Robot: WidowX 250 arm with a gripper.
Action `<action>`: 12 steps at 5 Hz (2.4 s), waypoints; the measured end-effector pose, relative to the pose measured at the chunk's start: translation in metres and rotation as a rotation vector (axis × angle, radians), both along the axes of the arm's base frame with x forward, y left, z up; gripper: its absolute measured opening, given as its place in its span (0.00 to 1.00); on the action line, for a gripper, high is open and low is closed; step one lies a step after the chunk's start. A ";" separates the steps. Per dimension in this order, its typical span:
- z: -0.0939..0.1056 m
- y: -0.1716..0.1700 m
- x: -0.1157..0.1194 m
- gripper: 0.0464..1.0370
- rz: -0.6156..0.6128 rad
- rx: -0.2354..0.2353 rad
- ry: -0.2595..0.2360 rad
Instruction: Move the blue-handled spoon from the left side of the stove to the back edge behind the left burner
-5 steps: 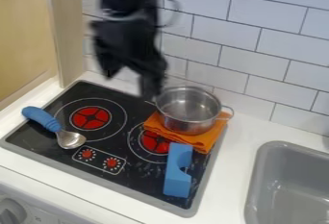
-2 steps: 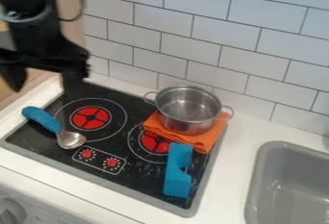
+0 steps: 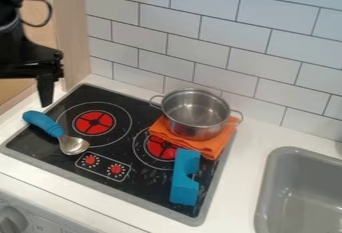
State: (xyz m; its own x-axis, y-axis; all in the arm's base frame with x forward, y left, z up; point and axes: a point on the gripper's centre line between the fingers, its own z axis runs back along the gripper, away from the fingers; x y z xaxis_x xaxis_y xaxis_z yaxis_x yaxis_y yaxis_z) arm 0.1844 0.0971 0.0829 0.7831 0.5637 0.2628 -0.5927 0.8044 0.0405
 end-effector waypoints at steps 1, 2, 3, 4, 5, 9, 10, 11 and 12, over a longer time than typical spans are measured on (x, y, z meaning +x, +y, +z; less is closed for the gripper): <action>-0.011 0.008 -0.001 0.96 0.109 -0.050 -0.002; -0.016 0.020 0.015 0.96 0.247 -0.054 -0.013; -0.021 0.026 0.024 0.96 0.371 -0.052 -0.019; -0.025 0.031 0.026 0.96 0.569 -0.046 -0.060; -0.027 0.031 0.029 0.96 0.637 -0.060 -0.087; -0.067 0.033 0.069 0.96 0.607 -0.172 -0.032; -0.079 0.033 0.070 0.96 0.611 -0.171 -0.022; -0.079 0.036 0.085 0.91 0.606 -0.181 -0.056; -0.081 0.036 0.085 0.61 0.625 -0.177 -0.025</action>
